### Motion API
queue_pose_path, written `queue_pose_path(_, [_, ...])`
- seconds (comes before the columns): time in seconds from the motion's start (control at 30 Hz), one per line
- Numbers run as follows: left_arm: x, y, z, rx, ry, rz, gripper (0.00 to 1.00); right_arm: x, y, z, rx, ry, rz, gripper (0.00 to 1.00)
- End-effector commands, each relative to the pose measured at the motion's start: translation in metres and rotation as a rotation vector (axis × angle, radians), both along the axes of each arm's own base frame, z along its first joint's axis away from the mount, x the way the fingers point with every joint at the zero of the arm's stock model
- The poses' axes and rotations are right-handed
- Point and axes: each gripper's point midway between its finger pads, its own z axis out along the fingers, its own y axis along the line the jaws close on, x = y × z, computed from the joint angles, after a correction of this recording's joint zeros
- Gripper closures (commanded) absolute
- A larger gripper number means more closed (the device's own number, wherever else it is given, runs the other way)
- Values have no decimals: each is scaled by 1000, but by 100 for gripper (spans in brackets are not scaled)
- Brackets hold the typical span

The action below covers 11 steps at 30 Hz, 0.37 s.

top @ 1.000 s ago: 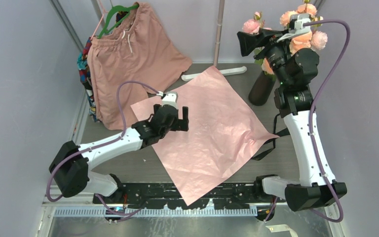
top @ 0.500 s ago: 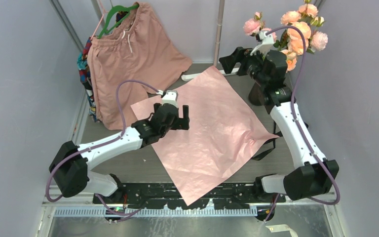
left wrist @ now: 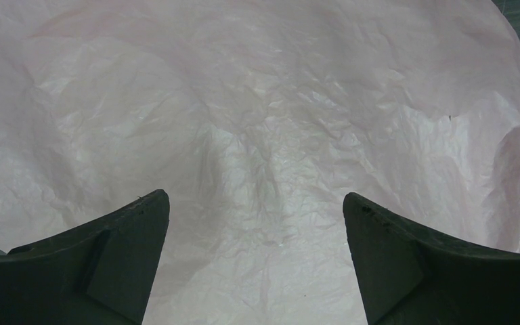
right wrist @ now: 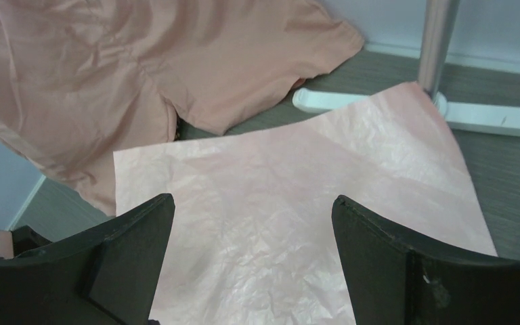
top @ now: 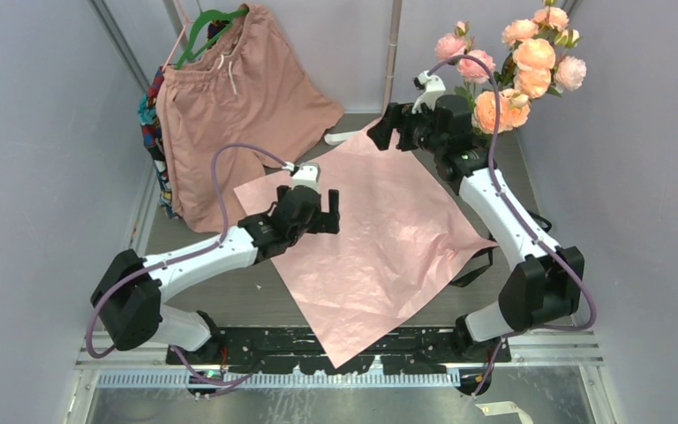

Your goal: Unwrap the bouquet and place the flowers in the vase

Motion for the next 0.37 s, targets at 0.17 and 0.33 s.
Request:
queue_pose_path(0.17, [7, -5, 16, -37, -63, -23, 0, -10, 20, -29, -98, 26, 34, 8])
queue_pose_path(0.33, [6, -3, 18, -35, -70, -18, 0, -10, 20, -34, -102, 32, 31, 8])
